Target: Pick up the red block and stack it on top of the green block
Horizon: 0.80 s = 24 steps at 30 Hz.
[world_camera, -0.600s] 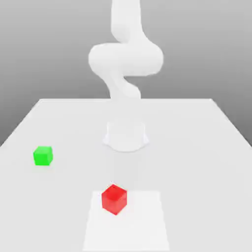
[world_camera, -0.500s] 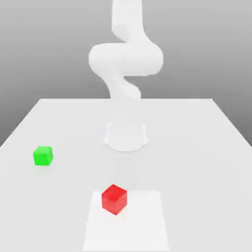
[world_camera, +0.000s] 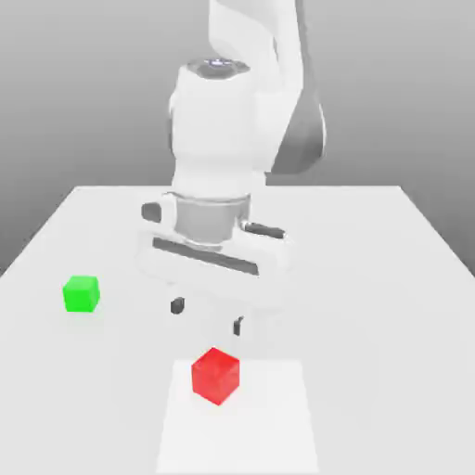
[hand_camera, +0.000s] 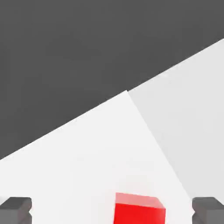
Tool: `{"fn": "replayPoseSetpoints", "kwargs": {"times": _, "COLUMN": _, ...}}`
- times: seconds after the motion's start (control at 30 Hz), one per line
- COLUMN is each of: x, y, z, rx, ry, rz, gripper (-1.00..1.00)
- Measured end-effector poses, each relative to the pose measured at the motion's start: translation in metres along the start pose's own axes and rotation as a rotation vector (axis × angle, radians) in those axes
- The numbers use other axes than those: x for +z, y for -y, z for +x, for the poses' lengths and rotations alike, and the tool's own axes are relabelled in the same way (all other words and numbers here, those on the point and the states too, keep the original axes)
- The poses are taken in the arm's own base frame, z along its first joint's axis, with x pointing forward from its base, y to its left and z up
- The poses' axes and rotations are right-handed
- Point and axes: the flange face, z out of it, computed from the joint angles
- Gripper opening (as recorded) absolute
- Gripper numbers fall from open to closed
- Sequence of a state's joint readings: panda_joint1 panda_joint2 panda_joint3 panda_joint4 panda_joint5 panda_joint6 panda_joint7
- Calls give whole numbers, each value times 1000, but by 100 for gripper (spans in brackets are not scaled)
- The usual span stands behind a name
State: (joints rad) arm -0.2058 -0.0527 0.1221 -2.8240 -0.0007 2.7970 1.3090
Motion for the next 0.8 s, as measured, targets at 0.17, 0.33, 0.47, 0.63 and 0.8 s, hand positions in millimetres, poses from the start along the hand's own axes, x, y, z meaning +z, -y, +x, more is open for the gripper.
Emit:
{"fn": "replayPoseSetpoints", "kwargs": {"times": 0.17, "x": 44, "y": -6, "z": -2, "rx": 23, "ry": 13, "rz": -17, "gripper": 0}}
{"fn": "replayPoseSetpoints", "kwargs": {"times": 0.33, "x": 74, "y": -10, "z": -3, "rx": 21, "ry": 13, "rz": -22, "gripper": -100}}
{"fn": "replayPoseSetpoints", "kwargs": {"times": 0.47, "x": 74, "y": -9, "z": -3, "rx": 21, "ry": 13, "rz": -20, "gripper": -100}}
{"fn": "replayPoseSetpoints", "kwargs": {"times": 0.63, "x": 54, "y": -7, "z": -2, "rx": 23, "ry": 13, "rz": -17, "gripper": -100}}
{"fn": "replayPoseSetpoints", "kwargs": {"times": 0.8, "x": 18, "y": -8, "z": -3, "rx": 20, "ry": 12, "rz": -20, "gripper": -100}}
